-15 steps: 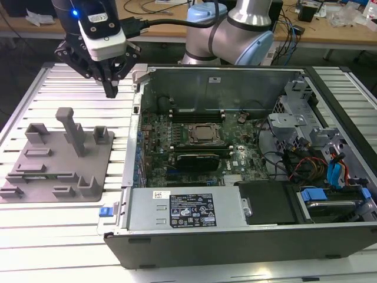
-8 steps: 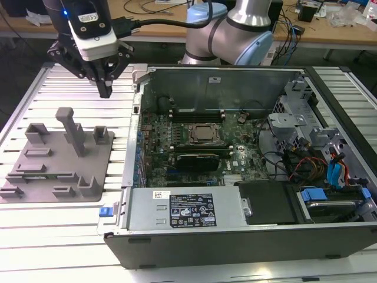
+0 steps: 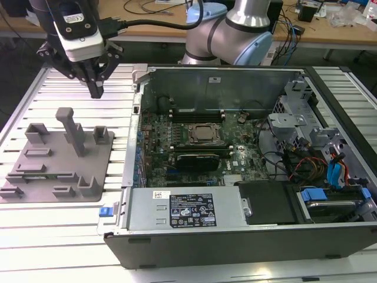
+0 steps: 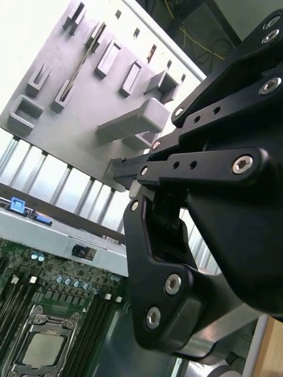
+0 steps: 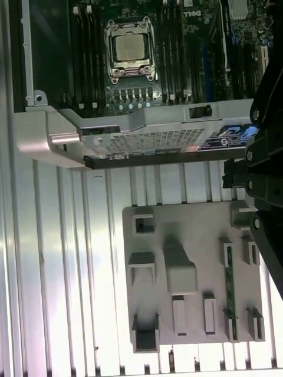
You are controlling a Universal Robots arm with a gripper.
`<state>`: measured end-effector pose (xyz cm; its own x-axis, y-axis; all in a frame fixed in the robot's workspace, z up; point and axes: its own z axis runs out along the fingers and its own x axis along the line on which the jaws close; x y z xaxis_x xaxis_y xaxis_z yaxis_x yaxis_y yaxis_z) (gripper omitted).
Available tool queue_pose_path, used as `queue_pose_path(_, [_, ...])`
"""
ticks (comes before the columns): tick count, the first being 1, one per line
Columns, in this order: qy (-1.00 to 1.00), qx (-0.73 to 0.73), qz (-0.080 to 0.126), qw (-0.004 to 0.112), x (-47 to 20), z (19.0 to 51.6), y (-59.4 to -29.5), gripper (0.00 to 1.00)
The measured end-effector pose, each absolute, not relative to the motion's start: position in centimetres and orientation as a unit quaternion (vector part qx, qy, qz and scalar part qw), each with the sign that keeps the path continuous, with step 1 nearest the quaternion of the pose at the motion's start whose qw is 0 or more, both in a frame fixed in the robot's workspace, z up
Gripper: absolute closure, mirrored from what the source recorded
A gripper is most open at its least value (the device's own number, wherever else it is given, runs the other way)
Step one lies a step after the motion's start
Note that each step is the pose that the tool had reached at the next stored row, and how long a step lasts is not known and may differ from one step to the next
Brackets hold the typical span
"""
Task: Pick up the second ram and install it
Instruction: 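Reach for the second ram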
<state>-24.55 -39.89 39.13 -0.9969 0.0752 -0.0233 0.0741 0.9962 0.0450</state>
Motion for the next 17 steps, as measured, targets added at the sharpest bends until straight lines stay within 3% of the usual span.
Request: queue_pose_path(17, [0.999,0.037,0.022,0.012,-27.8,38.7,-39.9,0.92])
